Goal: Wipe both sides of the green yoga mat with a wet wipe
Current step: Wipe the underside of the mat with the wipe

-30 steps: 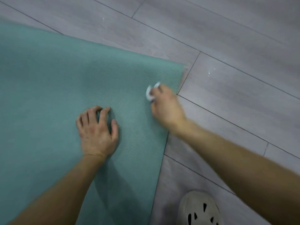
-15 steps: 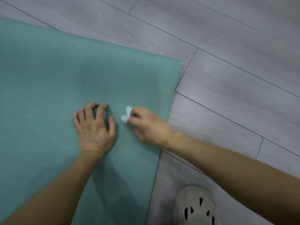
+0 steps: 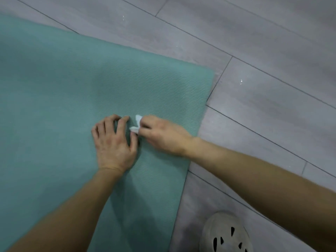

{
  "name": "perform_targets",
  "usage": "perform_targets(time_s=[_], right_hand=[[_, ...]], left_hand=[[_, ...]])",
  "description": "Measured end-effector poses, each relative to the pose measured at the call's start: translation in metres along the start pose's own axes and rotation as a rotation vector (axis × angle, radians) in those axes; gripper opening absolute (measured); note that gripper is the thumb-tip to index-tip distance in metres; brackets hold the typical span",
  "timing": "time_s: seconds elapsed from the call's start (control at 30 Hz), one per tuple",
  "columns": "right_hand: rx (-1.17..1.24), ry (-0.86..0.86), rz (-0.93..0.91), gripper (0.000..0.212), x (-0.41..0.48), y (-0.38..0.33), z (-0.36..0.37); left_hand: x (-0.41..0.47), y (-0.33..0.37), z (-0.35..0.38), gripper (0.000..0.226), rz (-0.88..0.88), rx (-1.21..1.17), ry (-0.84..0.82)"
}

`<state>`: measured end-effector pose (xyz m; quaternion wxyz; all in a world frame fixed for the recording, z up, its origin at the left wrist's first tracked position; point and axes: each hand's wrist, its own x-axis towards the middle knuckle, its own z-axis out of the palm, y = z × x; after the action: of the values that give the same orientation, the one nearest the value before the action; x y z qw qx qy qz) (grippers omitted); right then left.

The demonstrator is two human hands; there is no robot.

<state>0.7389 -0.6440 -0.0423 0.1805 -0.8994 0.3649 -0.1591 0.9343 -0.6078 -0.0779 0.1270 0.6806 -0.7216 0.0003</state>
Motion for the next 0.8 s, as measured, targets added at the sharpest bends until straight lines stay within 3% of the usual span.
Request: perform_targets(time_s=[0.03,0.13,0.2,0.23,0.3,0.43,0.47,0.53,0.67,0.73,0.8], right_hand=[[-0.038,0.058,0.048,0.019,0.003,0.021,-0.012],[-0.288,0.248,0.492,0.018,0.019,0.103,-0.080],[-0.296,0.462,0.703,0.026,0.020,0.135,-0.112],[-0.271,0.477,0.741,0.026,0.024,0.132,-0.112],[-0.167,0.426,0.667,0.022,0.027,0.098,-0.077],[0.028,0.056,0.193,0.029,0.017,0.012,0.004],[0.017,0.035,0.141,0.032,0.017,0.012,0.000],[-0.020,0.168,0.233,0.032,0.024,0.044,-0.026],[-0.155,0.388,0.616,0.029,0.036,0.113,-0.083],[-0.128,0.394,0.577,0.033,0.046,0.097,-0.067],[-0.035,0.252,0.328,0.032,0.057,0.055,-0.030]], left_hand=[[0.000,0.000,0.000,0.043,0.003,-0.004,0.006],[0.000,-0.001,0.001,0.042,-0.004,-0.009,0.010],[0.000,0.001,0.001,0.042,-0.002,-0.007,0.005],[0.000,0.001,0.000,0.043,-0.003,-0.007,0.003],[0.001,0.001,0.000,0.043,-0.007,-0.009,-0.005],[0.000,0.002,-0.001,0.044,-0.013,0.009,0.004],[0.000,0.002,-0.001,0.044,-0.008,0.007,0.011],[0.000,0.002,-0.002,0.043,-0.006,0.001,0.011],[0.001,0.003,-0.004,0.044,-0.014,0.002,-0.014],[0.001,0.004,-0.006,0.044,-0.009,0.009,-0.030],[0.004,0.000,-0.007,0.044,0.017,0.030,-0.052]])
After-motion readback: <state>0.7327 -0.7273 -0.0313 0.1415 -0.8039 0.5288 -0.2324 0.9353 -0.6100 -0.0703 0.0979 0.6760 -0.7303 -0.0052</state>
